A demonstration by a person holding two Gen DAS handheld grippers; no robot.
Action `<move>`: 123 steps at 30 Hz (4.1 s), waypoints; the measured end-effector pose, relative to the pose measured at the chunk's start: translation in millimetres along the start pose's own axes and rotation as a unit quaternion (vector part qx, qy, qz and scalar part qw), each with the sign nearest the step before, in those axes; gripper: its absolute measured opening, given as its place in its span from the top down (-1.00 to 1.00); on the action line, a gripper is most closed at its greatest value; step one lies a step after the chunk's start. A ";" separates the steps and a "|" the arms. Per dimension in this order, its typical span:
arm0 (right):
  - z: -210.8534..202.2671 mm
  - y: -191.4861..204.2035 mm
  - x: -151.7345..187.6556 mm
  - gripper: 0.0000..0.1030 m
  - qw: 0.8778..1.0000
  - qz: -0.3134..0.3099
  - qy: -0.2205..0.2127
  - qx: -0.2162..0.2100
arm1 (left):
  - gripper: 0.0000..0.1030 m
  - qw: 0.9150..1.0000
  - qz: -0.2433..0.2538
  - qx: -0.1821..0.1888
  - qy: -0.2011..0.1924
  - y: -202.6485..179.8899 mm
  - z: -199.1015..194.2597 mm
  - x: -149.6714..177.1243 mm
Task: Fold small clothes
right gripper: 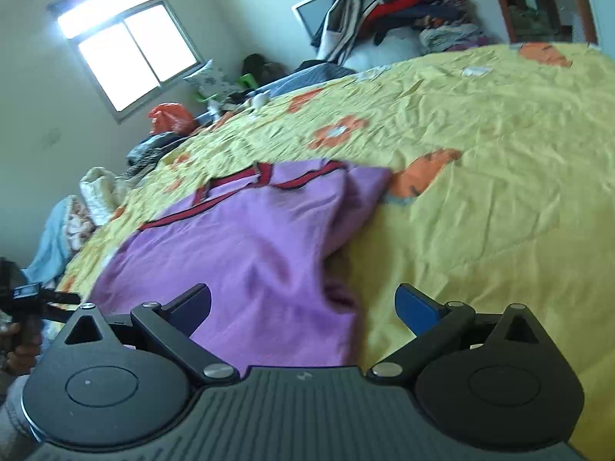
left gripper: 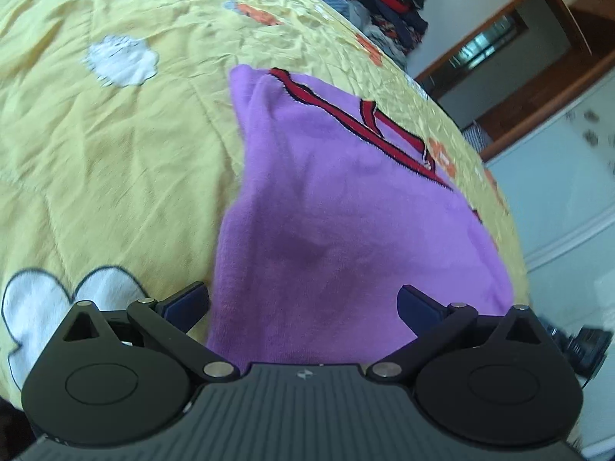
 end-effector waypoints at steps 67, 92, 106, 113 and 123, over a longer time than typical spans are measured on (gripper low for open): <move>71.2 -41.3 -79.3 -0.83 0.998 0.036 0.046 0.006 | -0.73 0.959 0.269 -0.094 0.007 -26.4 -29.0 -2.9; 71.6 58.1 -49.5 -0.37 0.983 -0.173 0.029 0.054 | -0.99 0.989 0.119 -0.088 -0.024 11.4 -4.3 -73.0; 111.3 224.9 40.5 -0.99 0.969 -0.240 0.002 0.052 | -1.00 0.990 0.115 -0.066 0.039 0.5 84.7 -141.6; 185.6 320.1 97.1 -1.00 0.954 -0.290 0.047 0.066 | -1.00 0.986 0.142 -0.073 0.058 -6.2 97.8 -144.7; 213.9 379.9 157.2 -1.00 0.883 -0.454 0.017 0.117 | -1.00 0.985 0.142 -0.071 0.066 -5.9 99.1 -145.6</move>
Point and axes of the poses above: each gripper's, at about its wrist camera, not at the fingertips, and z roughly the way its jaws point, y to its left, x to its underside, the point moved 7 cm from there along z, roughly the way its jaws point
